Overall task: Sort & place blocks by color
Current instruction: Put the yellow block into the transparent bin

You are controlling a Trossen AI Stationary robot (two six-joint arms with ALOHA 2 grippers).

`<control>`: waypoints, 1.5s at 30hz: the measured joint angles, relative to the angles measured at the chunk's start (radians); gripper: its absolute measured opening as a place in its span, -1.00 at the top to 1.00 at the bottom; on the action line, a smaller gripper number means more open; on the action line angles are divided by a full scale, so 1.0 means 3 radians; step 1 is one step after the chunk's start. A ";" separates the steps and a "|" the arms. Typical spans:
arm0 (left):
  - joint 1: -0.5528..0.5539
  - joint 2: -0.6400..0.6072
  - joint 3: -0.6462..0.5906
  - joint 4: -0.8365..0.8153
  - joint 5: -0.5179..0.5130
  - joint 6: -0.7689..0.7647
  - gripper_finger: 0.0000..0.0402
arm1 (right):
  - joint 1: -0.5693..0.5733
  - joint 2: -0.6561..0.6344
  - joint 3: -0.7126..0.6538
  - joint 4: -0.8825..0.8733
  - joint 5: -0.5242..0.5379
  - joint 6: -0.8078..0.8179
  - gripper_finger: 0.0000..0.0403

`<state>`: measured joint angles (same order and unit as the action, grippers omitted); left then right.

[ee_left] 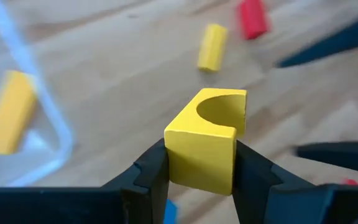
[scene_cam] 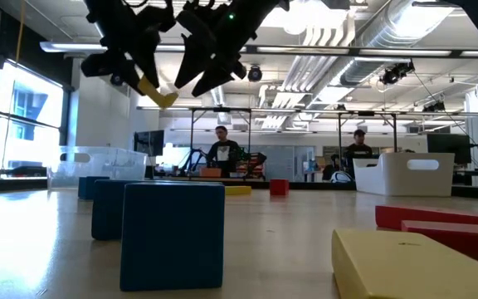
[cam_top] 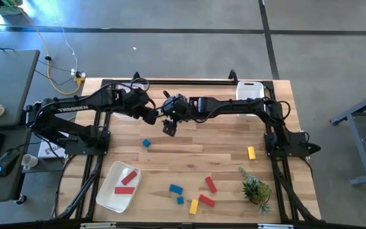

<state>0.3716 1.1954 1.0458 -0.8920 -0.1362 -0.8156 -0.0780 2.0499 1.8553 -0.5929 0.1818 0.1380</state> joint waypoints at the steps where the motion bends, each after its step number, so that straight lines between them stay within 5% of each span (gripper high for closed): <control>1: 0.0015 0.0000 0.0000 -0.0063 -0.0061 0.0023 0.44 | 0.0000 0.0000 0.0000 -0.0007 0.0000 -0.0001 -0.26; 13: 0.0430 -0.0001 0.0000 -0.0678 -0.0693 0.0316 0.44 | -0.0001 0.0000 -0.0005 -0.0022 -0.0009 -0.0011 -0.27; 26: 0.1125 0.0173 -0.0005 -0.1064 -0.0535 0.0932 0.43 | -0.0001 0.0000 -0.0011 -0.0129 -0.0180 0.0532 -0.27; 34: 0.1275 0.0555 -0.0006 -0.1046 -0.0545 0.1270 0.43 | 0.0008 0.0000 -0.0014 -0.0468 -0.0526 0.1069 -0.27; 45: 0.1397 0.0903 -0.0006 -0.1038 -0.0698 0.1568 0.41 | 0.0045 0.0000 -0.0015 -0.0877 -0.0359 0.1471 -0.27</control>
<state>0.7909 1.4662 1.0439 -1.2034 -0.3455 -0.3452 -0.0647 2.0499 1.8507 -0.8560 0.0742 0.5792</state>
